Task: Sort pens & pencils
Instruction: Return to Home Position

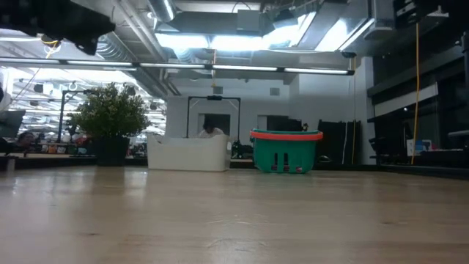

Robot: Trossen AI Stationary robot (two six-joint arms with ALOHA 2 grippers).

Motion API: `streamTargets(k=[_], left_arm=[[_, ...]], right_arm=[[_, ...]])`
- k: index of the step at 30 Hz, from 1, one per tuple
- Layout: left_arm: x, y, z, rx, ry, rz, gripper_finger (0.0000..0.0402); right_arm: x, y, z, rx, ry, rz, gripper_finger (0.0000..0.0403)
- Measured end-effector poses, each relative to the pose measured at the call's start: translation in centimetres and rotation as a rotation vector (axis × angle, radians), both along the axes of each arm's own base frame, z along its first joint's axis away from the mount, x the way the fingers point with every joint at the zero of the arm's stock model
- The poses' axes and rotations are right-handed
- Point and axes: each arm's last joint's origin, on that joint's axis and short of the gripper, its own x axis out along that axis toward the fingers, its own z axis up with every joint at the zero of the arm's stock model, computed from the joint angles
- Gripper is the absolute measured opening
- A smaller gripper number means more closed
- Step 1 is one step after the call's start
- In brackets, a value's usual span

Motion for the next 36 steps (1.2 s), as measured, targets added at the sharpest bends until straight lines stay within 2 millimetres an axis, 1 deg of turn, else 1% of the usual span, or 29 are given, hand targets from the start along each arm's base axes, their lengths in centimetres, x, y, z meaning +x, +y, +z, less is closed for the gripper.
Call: streamTargets(k=[3, 8, 13, 17, 20, 22, 24, 28, 31, 36], left_arm=[[-0.6, 0.0, -0.2, -0.025, 0.007, 0.025, 0.0072], [-0.6, -0.4, -0.9, -0.006, -0.033, -0.013, 0.0072], [-0.2, -0.6, -2.8, -0.027, -0.045, 0.005, 0.0072], [0.3, -0.9, -4.7, -0.031, -0.095, -0.014, 0.0072], [0.5, -1.2, -5.5, -0.034, -0.139, -0.029, 0.0072], [0.6, -1.2, -6.1, -0.040, -0.120, -0.033, 0.0072], [0.6, -1.3, -6.1, -0.058, -0.121, -0.031, 0.0072], [0.6, -1.4, -6.1, -0.037, -0.120, -0.040, 0.0072], [0.6, -1.3, -6.1, -0.022, -0.113, 0.008, 0.0072], [0.6, -0.9, -6.8, -0.004, -0.049, 0.135, 0.0072]], right_arm=[[-0.5, 0.1, -1.4, 0.010, -0.012, 0.024, 0.0021], [-1.5, 0.0, -3.6, 0.051, -0.062, 0.044, 0.0021], [-2.0, -0.1, -6.1, 0.088, -0.114, 0.049, 0.0021], [-1.2, 0.1, -8.0, 0.110, -0.095, 0.039, 0.0021], [-0.9, 0.1, -8.7, 0.114, -0.094, -0.014, 0.0021], [-0.9, 0.1, -8.7, 0.116, -0.117, -0.030, 0.0021], [-0.7, 0.1, -8.9, 0.120, -0.138, -0.030, 0.0021], [-0.3, 0.3, -10.3, 0.121, -0.144, -0.031, 0.0021], [-0.1, 0.2, -10.7, 0.105, -0.180, -0.059, 0.0021], [0.0, 0.0, -11.0, 0.101, -0.168, -0.135, 0.0021]])
